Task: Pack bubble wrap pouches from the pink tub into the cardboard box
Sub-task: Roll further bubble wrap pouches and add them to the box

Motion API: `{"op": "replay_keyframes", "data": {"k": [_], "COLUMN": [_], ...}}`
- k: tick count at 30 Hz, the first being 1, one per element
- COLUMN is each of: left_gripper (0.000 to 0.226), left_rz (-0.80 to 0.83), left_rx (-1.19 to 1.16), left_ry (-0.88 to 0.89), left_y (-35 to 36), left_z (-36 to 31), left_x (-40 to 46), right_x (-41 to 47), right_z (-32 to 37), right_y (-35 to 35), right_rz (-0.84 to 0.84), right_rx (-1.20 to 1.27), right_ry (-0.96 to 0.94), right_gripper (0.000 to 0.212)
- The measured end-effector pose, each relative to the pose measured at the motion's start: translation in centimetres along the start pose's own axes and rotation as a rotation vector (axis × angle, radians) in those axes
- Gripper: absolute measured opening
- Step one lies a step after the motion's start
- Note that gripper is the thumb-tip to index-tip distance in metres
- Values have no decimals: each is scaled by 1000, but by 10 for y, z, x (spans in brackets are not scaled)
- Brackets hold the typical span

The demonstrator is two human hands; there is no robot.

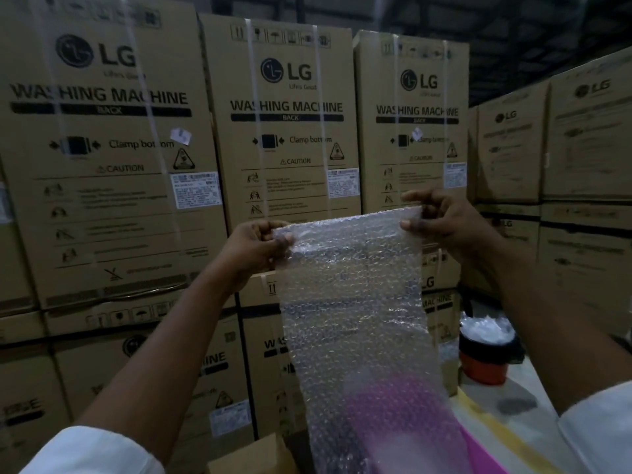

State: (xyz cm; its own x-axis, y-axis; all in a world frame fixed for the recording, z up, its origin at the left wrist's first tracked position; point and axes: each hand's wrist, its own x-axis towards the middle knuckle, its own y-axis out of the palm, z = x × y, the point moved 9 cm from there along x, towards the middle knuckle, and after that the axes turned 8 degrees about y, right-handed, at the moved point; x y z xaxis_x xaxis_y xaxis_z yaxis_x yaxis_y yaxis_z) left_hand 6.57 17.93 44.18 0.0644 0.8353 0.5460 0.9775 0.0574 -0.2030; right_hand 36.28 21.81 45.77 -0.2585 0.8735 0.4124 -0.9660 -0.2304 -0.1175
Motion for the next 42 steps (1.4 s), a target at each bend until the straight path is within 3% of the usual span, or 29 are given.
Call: {"op": "replay_keyframes", "data": {"k": [3,8,10,13,16,21,27,32,36,42], "left_gripper": [17,21,18,16,14,52,22,25,13,15], "left_rz": [32,68,98,171,178,230,98,102,61,95], "left_rx": [-31,-59,-49,-37,-108,-110,-113,-84,-228,-354], "left_ry": [-29,-76,-58,-40,-34,-75,-51,-67,-13,31], "left_y": [6,11,11,10,7,15,6,5,-2,-7], "left_z": [4,8,6,5,4,12,21,28,25,17], "left_x": [-2,-2,-1,-4,-7,-12,-12,-16,-16,-18], "right_x": [-3,-12,-7,0,0,5,1,-3,-6,-1], "right_z": [-15,-39,-41,-35,-26,-24,-30,-46,-36,-30], "right_y": [10,33,30,20,15,18,24,43,56,57], "right_rz": [46,256,236,167,143,103,85,197,293,318], "right_rx": [160,134,151,214,163,145,230,207,225,310], "right_ry": [125,298,267,178,114,83,101,210,133,76], "right_gripper": [23,41,43,21,18,18,16,20,16,10]}}
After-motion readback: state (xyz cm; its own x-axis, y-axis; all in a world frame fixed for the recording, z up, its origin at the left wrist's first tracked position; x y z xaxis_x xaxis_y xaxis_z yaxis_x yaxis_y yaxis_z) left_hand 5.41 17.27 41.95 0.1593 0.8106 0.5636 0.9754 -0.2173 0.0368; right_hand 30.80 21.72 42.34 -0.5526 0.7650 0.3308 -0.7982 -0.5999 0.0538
